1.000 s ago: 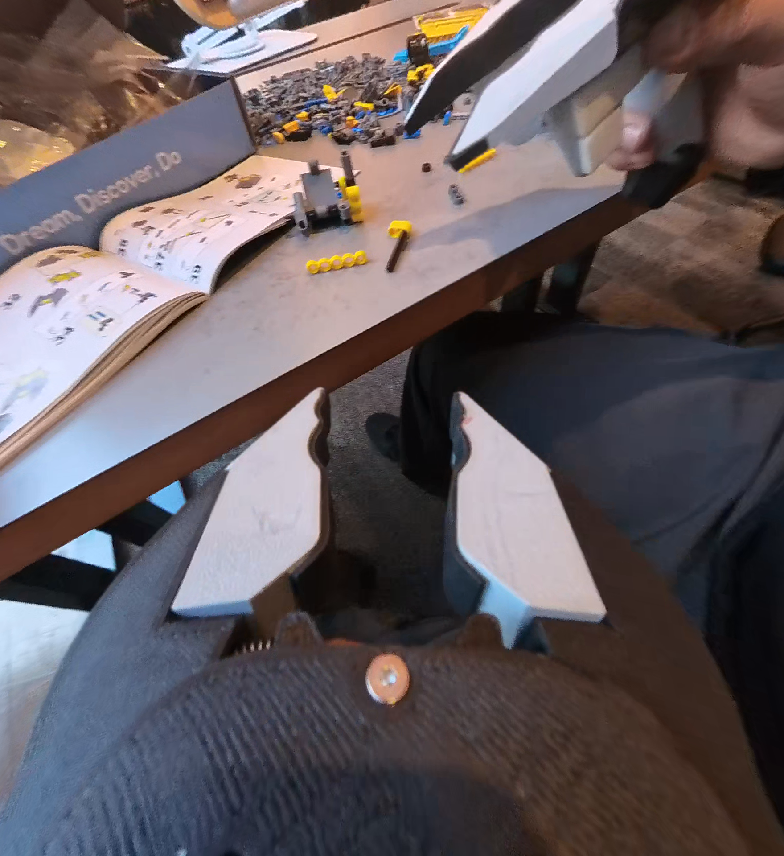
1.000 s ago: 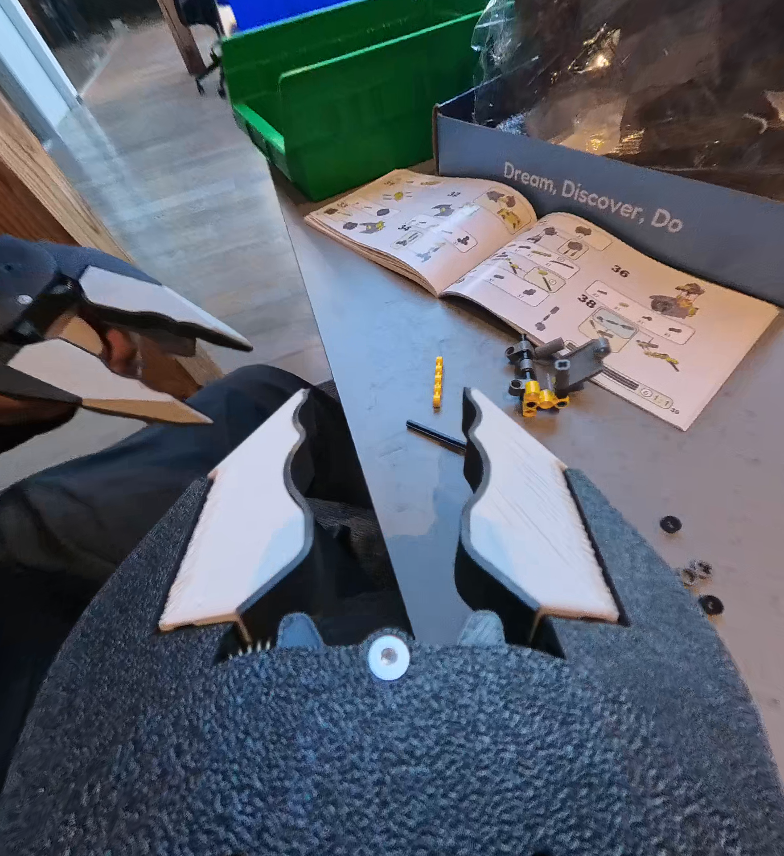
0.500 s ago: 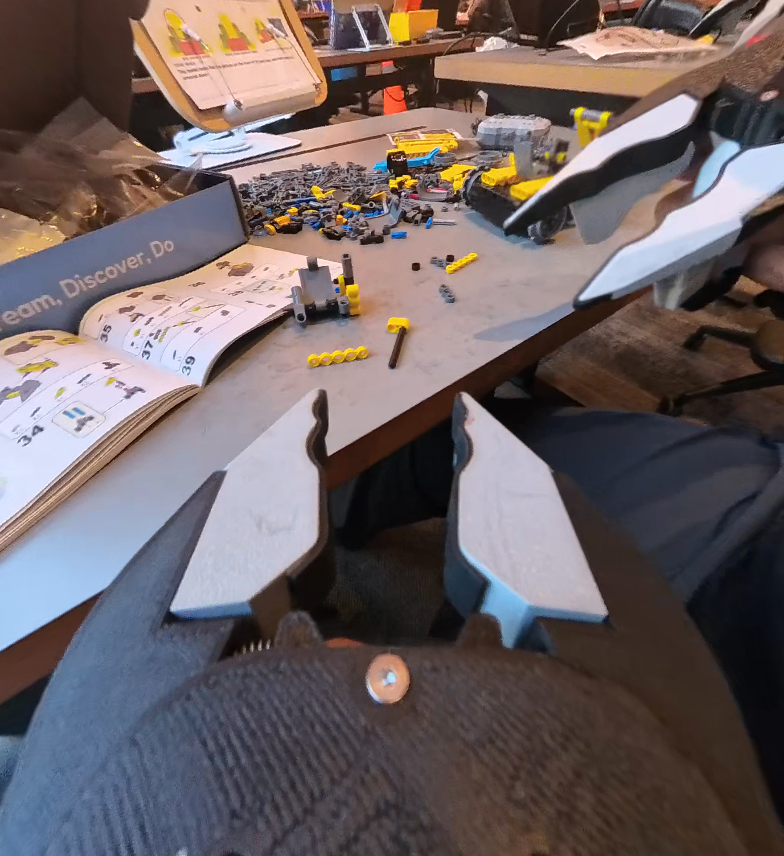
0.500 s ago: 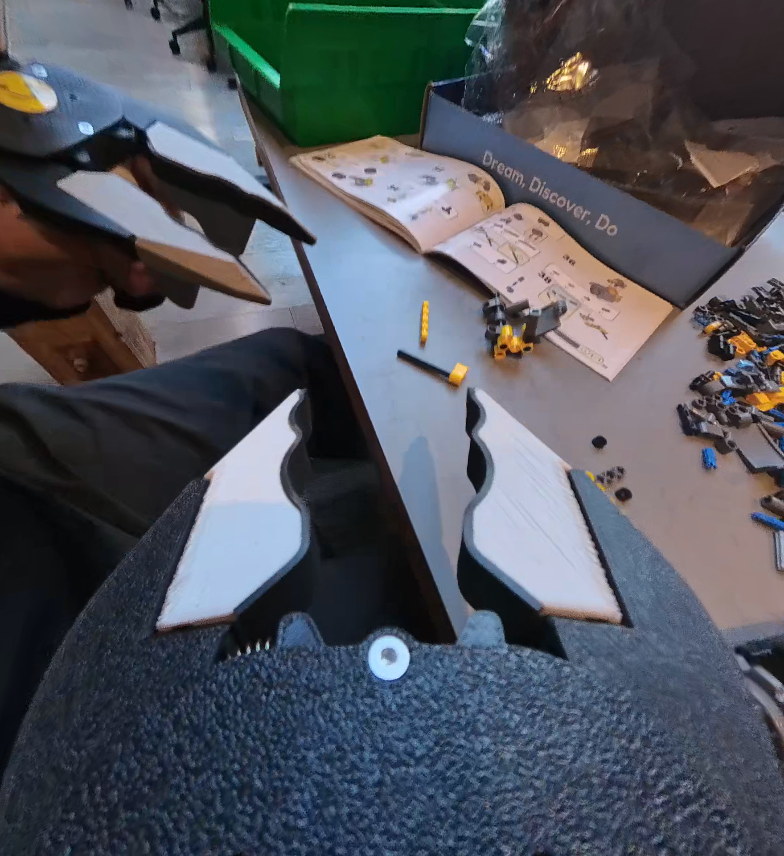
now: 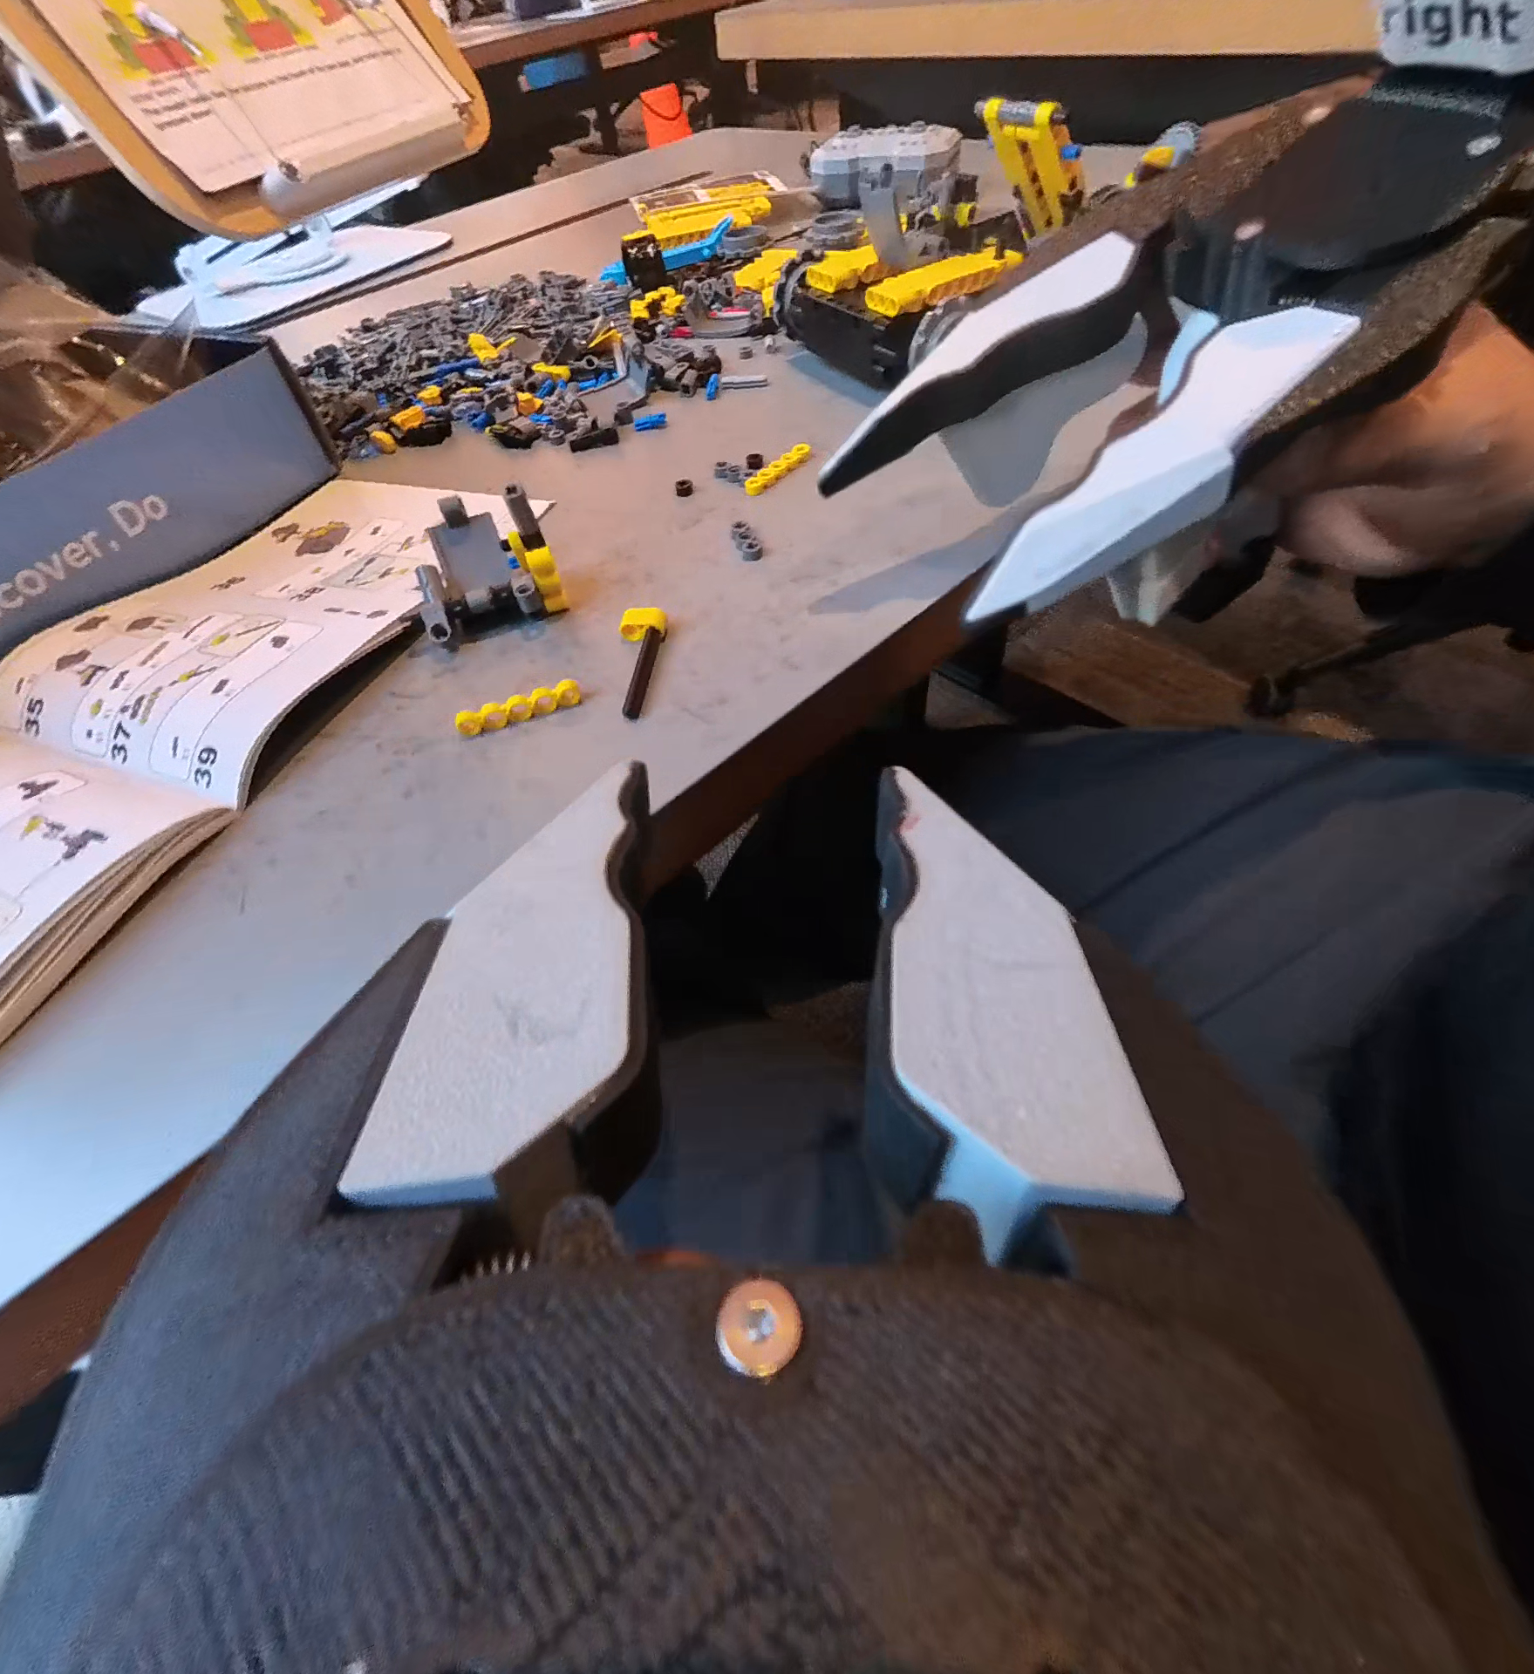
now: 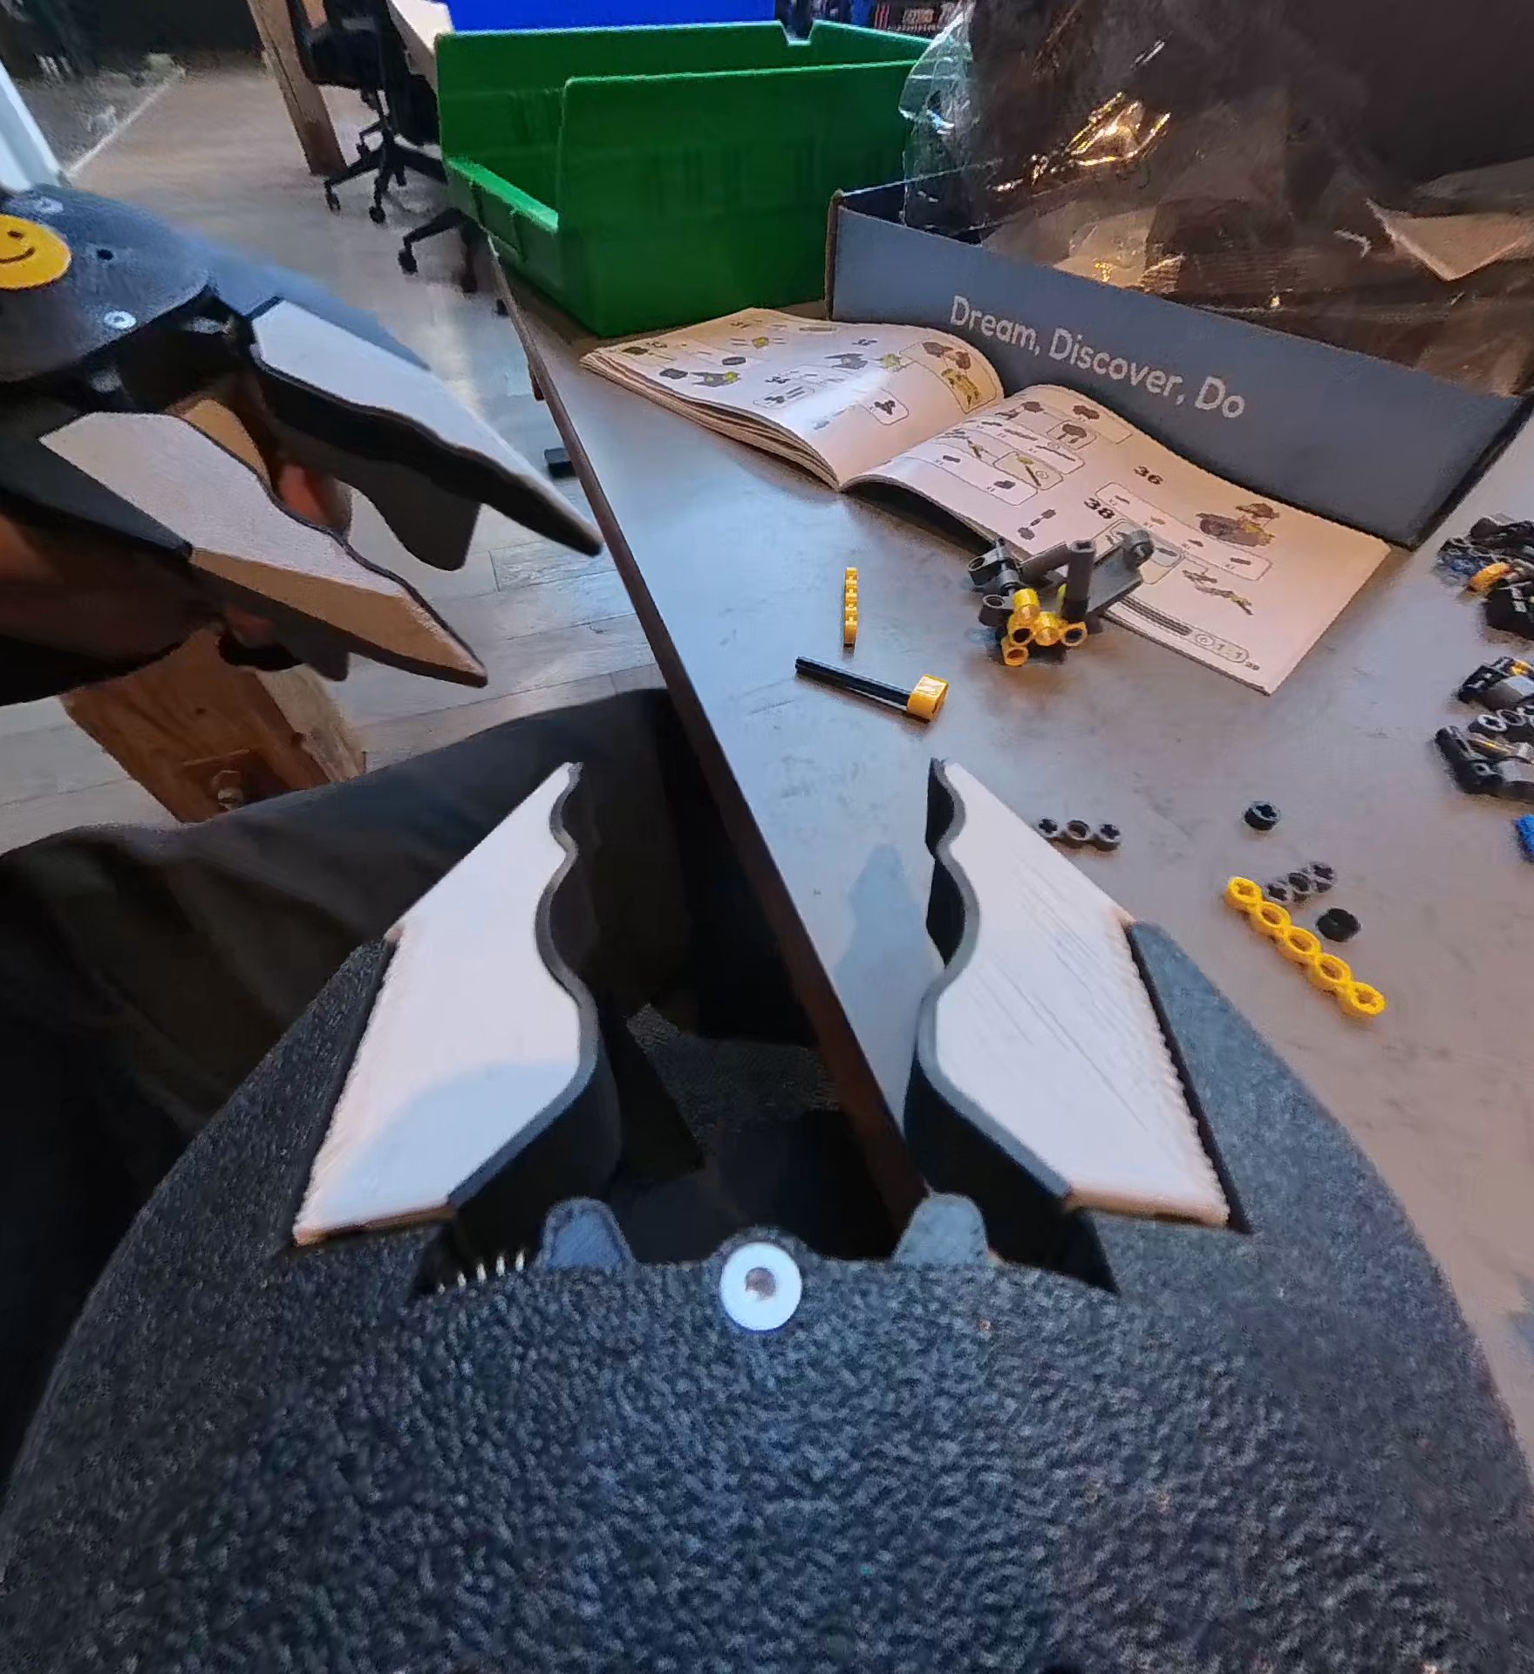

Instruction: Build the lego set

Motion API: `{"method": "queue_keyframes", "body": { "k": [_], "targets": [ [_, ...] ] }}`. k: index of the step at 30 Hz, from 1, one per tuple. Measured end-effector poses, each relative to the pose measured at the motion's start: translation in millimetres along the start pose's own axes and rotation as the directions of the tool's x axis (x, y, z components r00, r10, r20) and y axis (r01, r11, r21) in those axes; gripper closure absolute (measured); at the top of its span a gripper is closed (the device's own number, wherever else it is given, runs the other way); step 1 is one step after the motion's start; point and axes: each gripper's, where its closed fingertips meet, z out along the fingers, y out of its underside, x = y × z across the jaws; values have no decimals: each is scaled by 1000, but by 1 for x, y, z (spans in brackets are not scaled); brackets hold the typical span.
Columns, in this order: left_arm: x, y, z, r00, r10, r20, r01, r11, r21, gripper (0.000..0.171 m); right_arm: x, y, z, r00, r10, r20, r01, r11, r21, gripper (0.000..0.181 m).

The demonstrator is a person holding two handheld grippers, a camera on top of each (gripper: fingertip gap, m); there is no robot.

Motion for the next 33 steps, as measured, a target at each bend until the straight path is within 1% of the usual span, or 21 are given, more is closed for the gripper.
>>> {"method": "queue_keyframes", "body": {
  "k": [2,4,6,10,13,15,18,21,24,26,27,29,30,33],
  "targets": [
    [-2,-6,6,1000,9,-14,-9,1000,8,122,-2,2,0,1000,-23,-21,23,1000,17,108],
    [-6,-7,10,999,-12,-33,12,1000,9,123,-6,2,-1,999,-35,-36,36,998,42,110],
    [-12,-3,13,999,-41,-35,41,999,-7,124,-11,-1,0,998,-45,-35,48,996,74,112],
    [-29,3,19,996,-76,-39,75,997,-19,125,-8,-1,9,994,-89,-60,94,992,85,118],
    [-40,4,24,990,-131,-47,131,991,-23,125,-2,-4,17,997,-64,-54,69,992,102,118],
    [-47,3,28,991,-125,-39,124,992,-27,125,-1,-5,21,998,-57,-32,60,992,108,118],
    [-54,-13,31,997,-74,-25,74,997,5,126,-1,-14,23,991,-128,-26,130,984,118,114],
    [-52,-30,34,996,-73,-42,75,996,49,129,-8,-23,23,988,-155,5,153,979,136,107],
    [-52,-30,45,993,-102,-65,103,995,13,127,-9,-34,16,983,-181,-15,181,967,180,106],
    [-51,-29,49,991,-109,-73,108,994,-17,126,2,-31,13,978,-198,-60,205,966,159,107],
    [-49,-29,50,991,-109,-77,107,994,-32,126,8,-28,11,980,-187,-68,195,970,148,107],
    [-47,-27,48,994,-98,-54,95,994,-55,128,13,-31,4,987,-146,-68,156,973,168,110],
    [-46,-26,46,995,-92,-43,89,994,-69,130,14,-31,0,988,-139,-62,148,974,172,116],
    [-37,-17,41,994,-103,-33,99,987,-123,133,25,-23,-6,983,-158,-97,169,979,117,114]
  ]
}}
